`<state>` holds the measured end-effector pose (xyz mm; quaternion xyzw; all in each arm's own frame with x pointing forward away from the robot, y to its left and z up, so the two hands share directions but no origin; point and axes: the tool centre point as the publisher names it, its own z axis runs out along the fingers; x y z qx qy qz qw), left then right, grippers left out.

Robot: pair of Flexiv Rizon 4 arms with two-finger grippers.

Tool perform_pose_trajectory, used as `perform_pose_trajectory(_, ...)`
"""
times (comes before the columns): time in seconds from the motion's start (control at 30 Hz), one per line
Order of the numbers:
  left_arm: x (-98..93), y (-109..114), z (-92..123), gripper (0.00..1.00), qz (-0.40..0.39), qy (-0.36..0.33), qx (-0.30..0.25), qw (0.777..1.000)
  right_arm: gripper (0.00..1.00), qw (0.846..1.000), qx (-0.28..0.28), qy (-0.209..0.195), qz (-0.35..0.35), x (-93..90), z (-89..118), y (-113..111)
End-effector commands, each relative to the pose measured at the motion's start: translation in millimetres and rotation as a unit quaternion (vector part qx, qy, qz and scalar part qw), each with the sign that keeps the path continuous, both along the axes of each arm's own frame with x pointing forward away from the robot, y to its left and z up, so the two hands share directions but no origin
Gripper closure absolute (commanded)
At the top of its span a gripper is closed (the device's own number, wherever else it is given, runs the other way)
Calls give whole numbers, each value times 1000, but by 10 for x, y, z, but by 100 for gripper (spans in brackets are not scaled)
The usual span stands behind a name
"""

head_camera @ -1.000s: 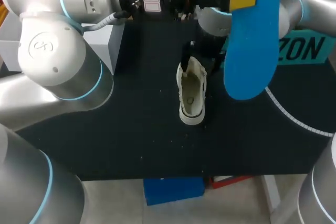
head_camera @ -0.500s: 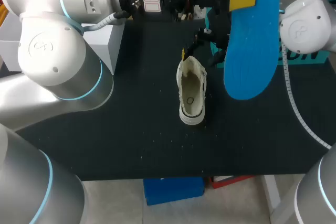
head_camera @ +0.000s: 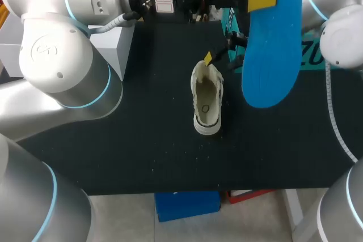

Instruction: Take the shoe out of the shoebox, open the shoe tongue, remove and reinsert the insole, then place the shoe into the shoebox

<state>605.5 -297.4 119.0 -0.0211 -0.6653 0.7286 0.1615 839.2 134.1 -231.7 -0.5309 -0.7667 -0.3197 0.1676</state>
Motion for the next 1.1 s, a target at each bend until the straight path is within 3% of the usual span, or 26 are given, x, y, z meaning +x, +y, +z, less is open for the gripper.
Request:
perform_pose_trajectory(0.03,-6,-21,-3,100,2,0,0,1000,0,1000,4,0,1,1,-20,-3)
perform_pose_trajectory(0.27,-6,-21,-3,100,2,0,0,1000,0,999,15,6,-29,-85,-8,-104)
perform_pose_trajectory(0.5,-6,-21,-3,100,2,0,0,1000,0,994,75,16,-77,-106,113,-163)
perform_pose_trajectory(1.1,-6,-21,-3,100,2,0,0,1000,0,967,210,99,-105,-259,164,14)
